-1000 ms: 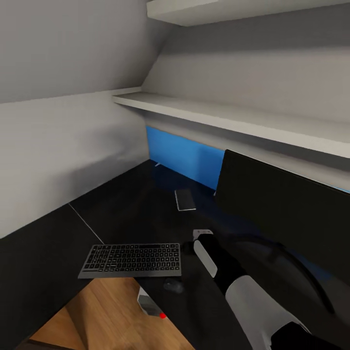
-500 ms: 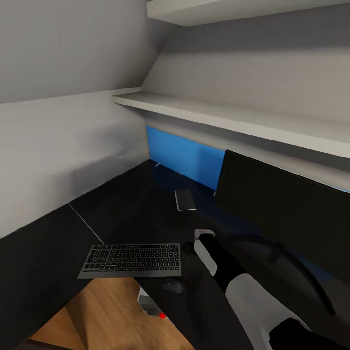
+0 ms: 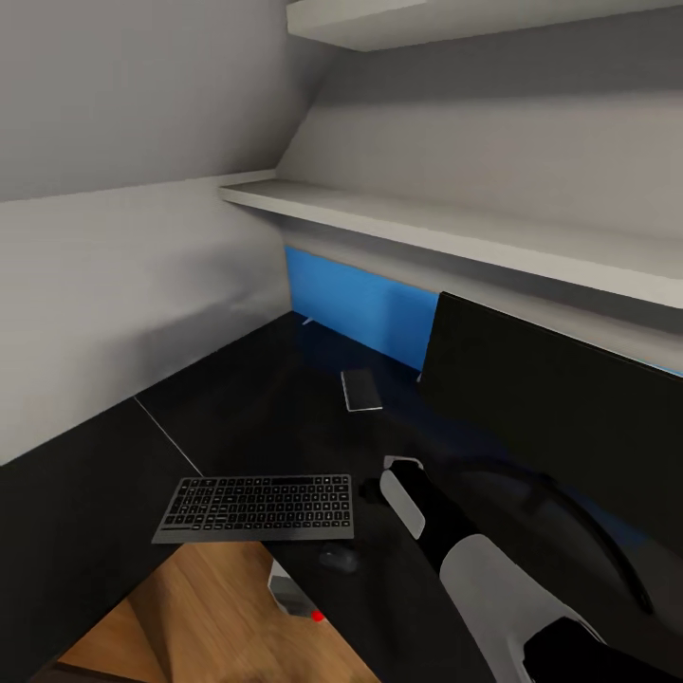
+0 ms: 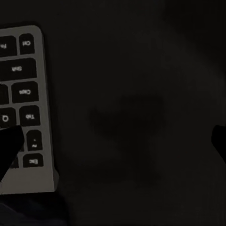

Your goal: In the bedroom, organize the workspace by keeping the computer under the desk, ensuring the monitor is on the desk, placing the keyboard on the desk next to the monitor, placing the mouse on the desk next to the keyboard, moving the folder from the swivel chair onto the desk next to the mouse, stacking the notebook on top of the folder with the pen on top of the notebook, and positioning the swivel chair next to the desk.

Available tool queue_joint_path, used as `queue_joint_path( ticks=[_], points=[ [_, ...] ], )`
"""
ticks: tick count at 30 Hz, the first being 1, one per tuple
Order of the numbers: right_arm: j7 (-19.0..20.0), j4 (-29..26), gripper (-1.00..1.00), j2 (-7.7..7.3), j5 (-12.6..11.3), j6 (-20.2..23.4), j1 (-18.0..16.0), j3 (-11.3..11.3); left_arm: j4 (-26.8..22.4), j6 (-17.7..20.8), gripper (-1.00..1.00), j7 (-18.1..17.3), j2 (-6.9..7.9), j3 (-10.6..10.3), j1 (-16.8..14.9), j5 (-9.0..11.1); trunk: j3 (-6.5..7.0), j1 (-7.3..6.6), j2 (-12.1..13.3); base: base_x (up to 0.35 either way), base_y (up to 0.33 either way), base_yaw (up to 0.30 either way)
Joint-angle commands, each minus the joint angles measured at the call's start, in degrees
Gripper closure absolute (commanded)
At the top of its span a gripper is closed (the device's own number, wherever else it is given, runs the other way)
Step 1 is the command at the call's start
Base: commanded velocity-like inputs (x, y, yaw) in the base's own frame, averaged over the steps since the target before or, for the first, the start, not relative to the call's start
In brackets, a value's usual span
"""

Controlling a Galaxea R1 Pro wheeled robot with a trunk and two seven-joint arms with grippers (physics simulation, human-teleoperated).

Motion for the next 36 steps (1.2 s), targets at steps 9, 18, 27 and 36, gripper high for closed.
queue_joint_path(
  ticks=[9, 18, 27, 36],
  points=[
    [-0.61, 0.84, -1.0, 0.0, -1.41, -1.07, -0.07, 0.1, -0.6, 0.46, -1.0, 0.66, 0.07, 0.33, -0.04, 2.07, -0.1, 0.04, -0.12, 0.0, 0.0, 0.0],
    [-0.58, 1.0, -1.0, 0.0, -1.54, -1.29, -0.08, 0.09, -1.16, 0.93, -1.0, 0.61, 0.32, 0.41, -0.1, 6.85, -1.54, 1.8, -3.33, 0.0, 0.0, 0.0],
    [-0.52, 1.02, -1.0, 0.0, -1.62, -1.42, -0.08, 0.09, -0.98, 1.03, -1.0, 0.55, 0.4, 0.43, -0.3, 7.77, -2.08, 2.45, -4.53, 0.0, 0.0, 0.0],
    [-0.61, 1.11, -1.0, 0.0, -1.81, -1.4, -0.08, 0.08, -0.56, 0.91, -1.0, 0.36, 0.46, 0.66, -0.34, 7.98, -2.26, 2.67, -4.93, 0.0, 0.0, 0.0]
  ],
)
